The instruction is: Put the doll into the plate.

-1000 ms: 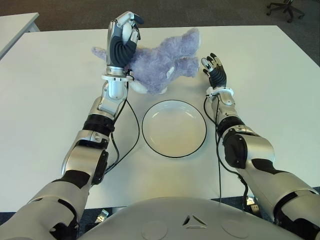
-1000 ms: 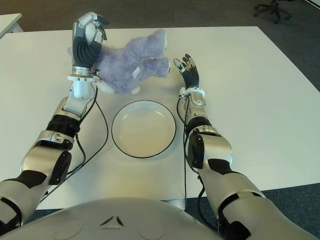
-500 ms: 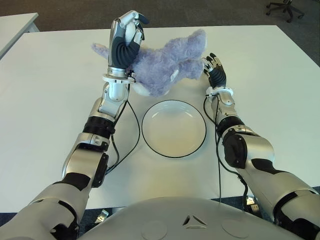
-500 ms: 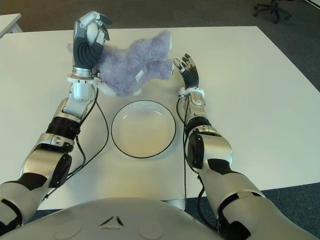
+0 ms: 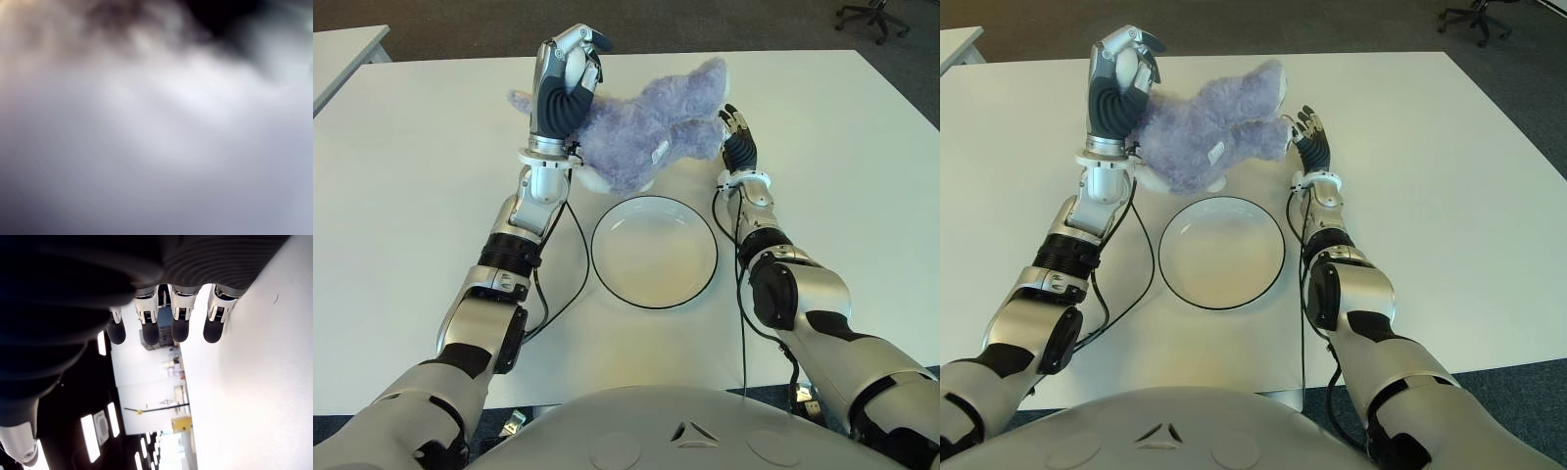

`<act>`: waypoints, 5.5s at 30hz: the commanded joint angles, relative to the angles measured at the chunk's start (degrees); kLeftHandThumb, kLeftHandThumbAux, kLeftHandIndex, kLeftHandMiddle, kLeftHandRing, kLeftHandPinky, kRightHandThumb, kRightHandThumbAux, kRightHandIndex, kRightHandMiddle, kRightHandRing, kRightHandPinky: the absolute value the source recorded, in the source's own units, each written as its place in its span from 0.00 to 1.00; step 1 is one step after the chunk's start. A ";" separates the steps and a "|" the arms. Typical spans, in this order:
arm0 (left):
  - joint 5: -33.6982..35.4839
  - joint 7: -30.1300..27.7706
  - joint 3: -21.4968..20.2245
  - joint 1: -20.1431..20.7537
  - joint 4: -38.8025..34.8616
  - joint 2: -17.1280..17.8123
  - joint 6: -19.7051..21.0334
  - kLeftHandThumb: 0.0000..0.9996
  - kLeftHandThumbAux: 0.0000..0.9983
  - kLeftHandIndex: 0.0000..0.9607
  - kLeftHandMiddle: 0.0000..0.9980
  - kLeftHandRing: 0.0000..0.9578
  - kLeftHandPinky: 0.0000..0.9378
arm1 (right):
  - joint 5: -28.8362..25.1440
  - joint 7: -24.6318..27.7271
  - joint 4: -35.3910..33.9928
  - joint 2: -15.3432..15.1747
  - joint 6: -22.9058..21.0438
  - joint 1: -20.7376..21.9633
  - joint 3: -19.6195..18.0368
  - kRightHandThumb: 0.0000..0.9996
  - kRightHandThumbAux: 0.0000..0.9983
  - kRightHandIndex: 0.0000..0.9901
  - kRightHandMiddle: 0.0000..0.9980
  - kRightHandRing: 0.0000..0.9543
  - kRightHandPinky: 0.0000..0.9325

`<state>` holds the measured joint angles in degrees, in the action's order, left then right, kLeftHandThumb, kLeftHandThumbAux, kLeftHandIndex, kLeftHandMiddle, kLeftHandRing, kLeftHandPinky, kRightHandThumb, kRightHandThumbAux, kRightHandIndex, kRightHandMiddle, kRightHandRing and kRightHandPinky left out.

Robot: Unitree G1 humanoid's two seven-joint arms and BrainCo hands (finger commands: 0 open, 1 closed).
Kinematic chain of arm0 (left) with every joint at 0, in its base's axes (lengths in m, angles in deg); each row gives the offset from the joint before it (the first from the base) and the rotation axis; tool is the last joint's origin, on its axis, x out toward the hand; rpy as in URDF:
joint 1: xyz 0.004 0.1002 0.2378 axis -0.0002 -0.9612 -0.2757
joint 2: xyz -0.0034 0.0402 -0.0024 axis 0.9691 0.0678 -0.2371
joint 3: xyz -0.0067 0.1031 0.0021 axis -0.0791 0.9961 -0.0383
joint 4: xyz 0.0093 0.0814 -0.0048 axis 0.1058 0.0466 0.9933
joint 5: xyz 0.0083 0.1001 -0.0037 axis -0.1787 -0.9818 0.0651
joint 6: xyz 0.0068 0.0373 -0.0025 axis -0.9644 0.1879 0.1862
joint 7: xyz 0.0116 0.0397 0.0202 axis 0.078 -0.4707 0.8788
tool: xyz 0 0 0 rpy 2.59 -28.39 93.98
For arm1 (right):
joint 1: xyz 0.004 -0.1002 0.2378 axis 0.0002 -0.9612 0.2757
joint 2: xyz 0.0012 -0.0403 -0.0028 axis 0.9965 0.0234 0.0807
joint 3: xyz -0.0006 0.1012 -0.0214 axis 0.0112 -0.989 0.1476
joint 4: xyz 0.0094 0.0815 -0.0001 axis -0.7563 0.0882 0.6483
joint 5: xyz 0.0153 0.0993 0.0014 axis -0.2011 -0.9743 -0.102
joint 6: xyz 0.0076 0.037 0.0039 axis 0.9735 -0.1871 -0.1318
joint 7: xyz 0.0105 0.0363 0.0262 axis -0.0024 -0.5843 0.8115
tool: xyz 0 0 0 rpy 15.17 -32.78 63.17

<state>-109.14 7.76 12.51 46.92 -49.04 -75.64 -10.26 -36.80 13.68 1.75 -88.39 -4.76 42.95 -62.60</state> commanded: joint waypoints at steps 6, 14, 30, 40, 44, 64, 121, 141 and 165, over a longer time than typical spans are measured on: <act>-0.81 -0.80 0.46 -1.65 -2.33 -0.62 0.41 0.75 0.69 0.46 0.85 0.90 0.90 | -0.49 -0.05 3.21 1.10 -3.19 -4.78 -0.32 0.08 0.59 0.02 0.05 0.05 0.07; -0.10 -2.57 0.82 -3.60 -5.90 -1.17 1.59 0.75 0.69 0.46 0.85 0.90 0.90 | -0.51 -0.11 3.20 1.20 -3.19 -4.79 -0.36 0.09 0.60 0.02 0.05 0.05 0.06; 1.42 -7.08 0.83 -7.05 -11.52 -2.23 3.65 0.75 0.69 0.46 0.85 0.90 0.91 | -0.31 -0.30 3.19 1.19 -3.12 -4.85 -0.29 0.08 0.60 0.02 0.05 0.05 0.07; 2.82 -9.35 0.72 -9.76 -14.42 -3.62 4.47 0.75 0.70 0.46 0.84 0.89 0.91 | -0.16 -0.46 3.18 1.18 -3.10 -4.88 -0.12 0.08 0.59 0.02 0.05 0.05 0.07; 3.44 -10.12 0.65 -10.54 -15.25 -4.14 4.82 0.75 0.70 0.46 0.84 0.89 0.91 | -0.24 -0.37 3.17 1.18 -3.11 -4.92 -0.16 0.08 0.59 0.02 0.05 0.05 0.07; 4.79 -12.25 1.13 -13.16 -16.70 -5.50 4.04 0.75 0.69 0.46 0.84 0.89 0.91 | -0.46 -0.23 3.07 1.33 -2.91 -5.01 -0.32 0.09 0.59 0.02 0.05 0.05 0.07; 9.11 -17.88 2.37 -17.08 -17.98 -7.61 5.64 0.75 0.69 0.46 0.83 0.88 0.90 | -0.28 -0.56 3.03 1.84 -3.01 -4.44 0.02 0.08 0.61 0.02 0.04 0.04 0.07; 10.31 -19.56 2.89 -17.88 -18.16 -7.96 6.23 0.75 0.69 0.46 0.83 0.88 0.89 | -0.33 -0.67 3.06 1.78 -3.26 -4.13 0.00 0.08 0.60 0.02 0.04 0.04 0.06; 14.77 -25.58 4.07 -19.79 -19.56 -8.83 8.49 0.75 0.69 0.46 0.84 0.89 0.91 | -0.26 -0.41 3.04 1.62 -3.14 -4.09 0.22 0.07 0.60 0.02 0.04 0.04 0.07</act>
<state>-95.16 -16.52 15.76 28.87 -68.48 -84.05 -2.36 -36.77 13.41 1.75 -88.04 -4.76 43.00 -62.30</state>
